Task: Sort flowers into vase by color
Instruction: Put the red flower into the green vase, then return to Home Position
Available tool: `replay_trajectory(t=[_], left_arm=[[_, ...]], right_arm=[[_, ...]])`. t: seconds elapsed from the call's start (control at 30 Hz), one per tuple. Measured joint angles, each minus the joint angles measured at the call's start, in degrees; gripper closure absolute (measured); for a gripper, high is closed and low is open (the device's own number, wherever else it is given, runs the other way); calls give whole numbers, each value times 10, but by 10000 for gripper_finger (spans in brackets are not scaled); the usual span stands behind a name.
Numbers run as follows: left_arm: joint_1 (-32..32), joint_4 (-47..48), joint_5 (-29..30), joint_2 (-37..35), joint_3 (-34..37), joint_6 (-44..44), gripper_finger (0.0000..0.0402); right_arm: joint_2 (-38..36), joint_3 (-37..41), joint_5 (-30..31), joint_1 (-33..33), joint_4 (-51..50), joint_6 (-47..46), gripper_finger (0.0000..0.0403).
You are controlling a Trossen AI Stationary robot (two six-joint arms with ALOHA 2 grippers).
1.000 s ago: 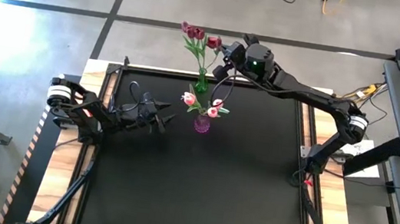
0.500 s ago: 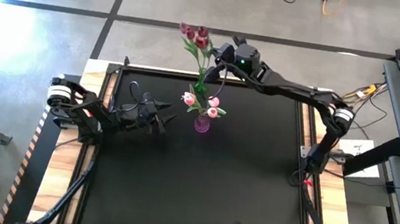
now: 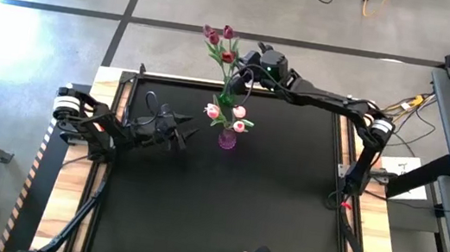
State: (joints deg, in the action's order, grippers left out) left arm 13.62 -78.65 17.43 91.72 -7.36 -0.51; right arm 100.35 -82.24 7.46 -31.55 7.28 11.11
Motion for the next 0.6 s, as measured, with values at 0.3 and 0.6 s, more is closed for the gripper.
replay_trajectory(t=[0.3, 0.6], left_arm=[[0, -18, 0, 0, 0, 17, 174], [0, -49, 0, -11, 22, 34, 182]], right_arm=[[-56, 0, 0, 1, -42, 7, 231], [-129, 0, 0, 9, -101, 54, 230]])
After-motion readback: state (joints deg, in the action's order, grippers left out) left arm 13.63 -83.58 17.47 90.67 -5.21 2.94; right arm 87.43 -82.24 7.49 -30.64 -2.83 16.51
